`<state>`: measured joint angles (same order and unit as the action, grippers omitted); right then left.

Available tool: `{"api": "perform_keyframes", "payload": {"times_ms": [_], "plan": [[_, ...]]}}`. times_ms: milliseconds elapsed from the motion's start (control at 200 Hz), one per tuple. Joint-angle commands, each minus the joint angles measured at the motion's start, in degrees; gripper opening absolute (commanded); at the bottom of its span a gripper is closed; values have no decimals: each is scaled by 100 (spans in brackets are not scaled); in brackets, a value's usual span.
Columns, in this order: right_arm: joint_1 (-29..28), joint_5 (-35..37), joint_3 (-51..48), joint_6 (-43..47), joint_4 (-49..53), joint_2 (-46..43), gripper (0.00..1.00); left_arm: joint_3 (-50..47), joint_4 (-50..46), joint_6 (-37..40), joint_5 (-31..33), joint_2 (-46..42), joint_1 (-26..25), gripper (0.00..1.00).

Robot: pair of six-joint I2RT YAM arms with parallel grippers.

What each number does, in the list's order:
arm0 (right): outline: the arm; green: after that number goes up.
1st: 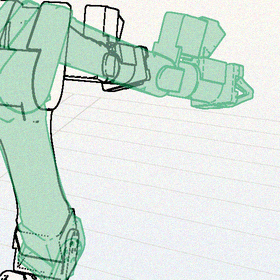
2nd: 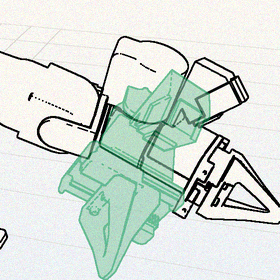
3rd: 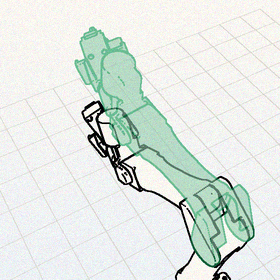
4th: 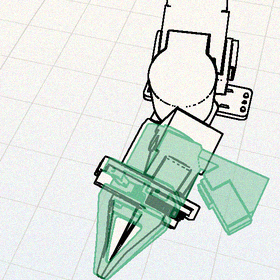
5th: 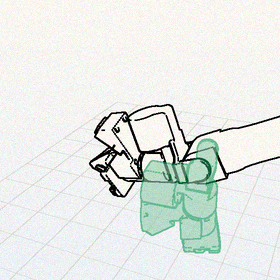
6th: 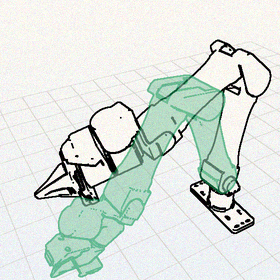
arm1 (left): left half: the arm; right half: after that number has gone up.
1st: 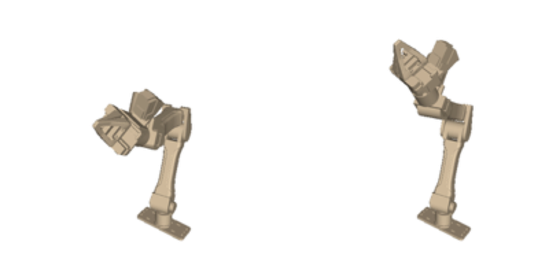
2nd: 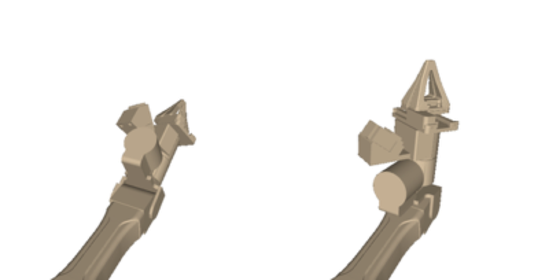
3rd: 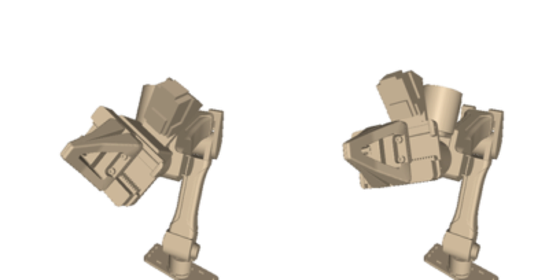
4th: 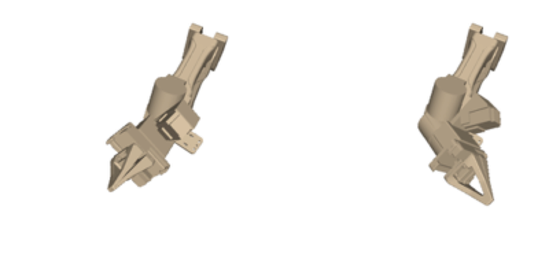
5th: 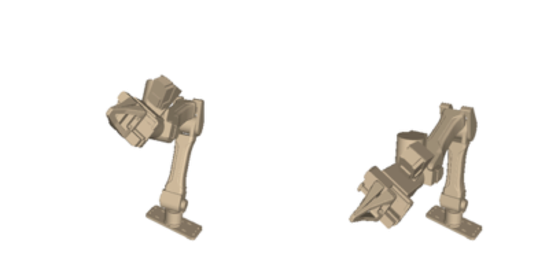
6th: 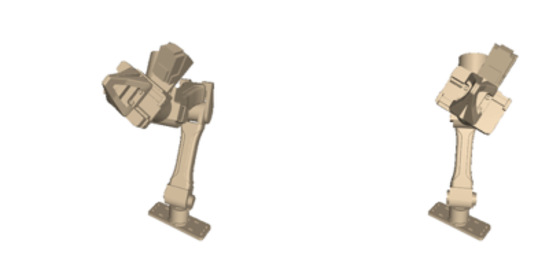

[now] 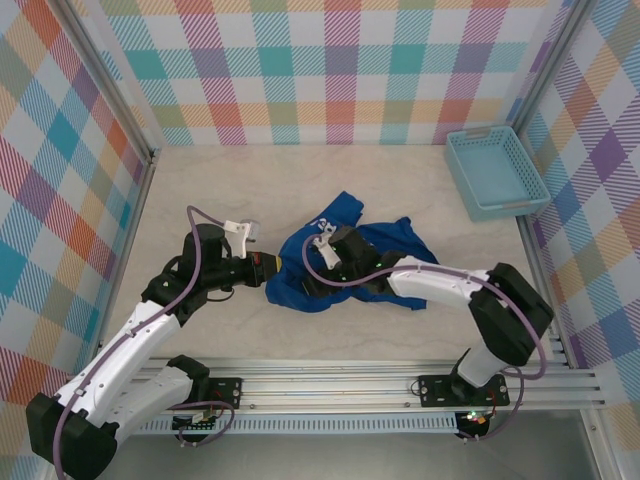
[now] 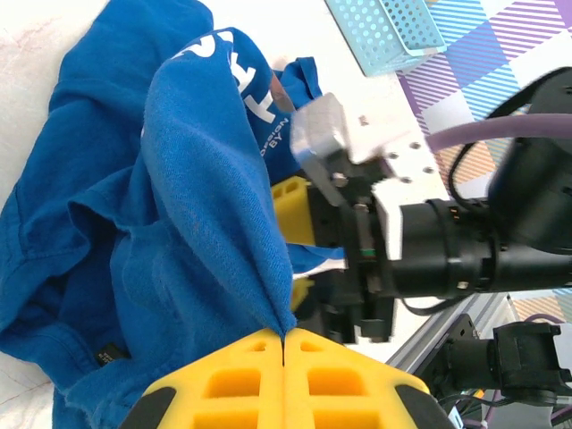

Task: Fold the inside-out t-shirt

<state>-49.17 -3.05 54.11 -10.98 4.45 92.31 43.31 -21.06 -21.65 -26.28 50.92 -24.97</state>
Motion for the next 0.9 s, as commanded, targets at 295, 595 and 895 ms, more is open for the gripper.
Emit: {"api": "perform_keyframes", "payload": {"times_ms": [295, 595, 895], "plan": [[13, 732, 203, 577, 629, -593, 9, 252, -360, -117, 1250, -220, -8, 0], [528, -1776, 177, 424, 1900, -2123, 0, 145, 81, -172, 2378, 20, -15, 0], [1016, -3333, 122, -282, 1279, -2006, 0, 432, 148, 130, 2772, 1189, -250, 32]]}}
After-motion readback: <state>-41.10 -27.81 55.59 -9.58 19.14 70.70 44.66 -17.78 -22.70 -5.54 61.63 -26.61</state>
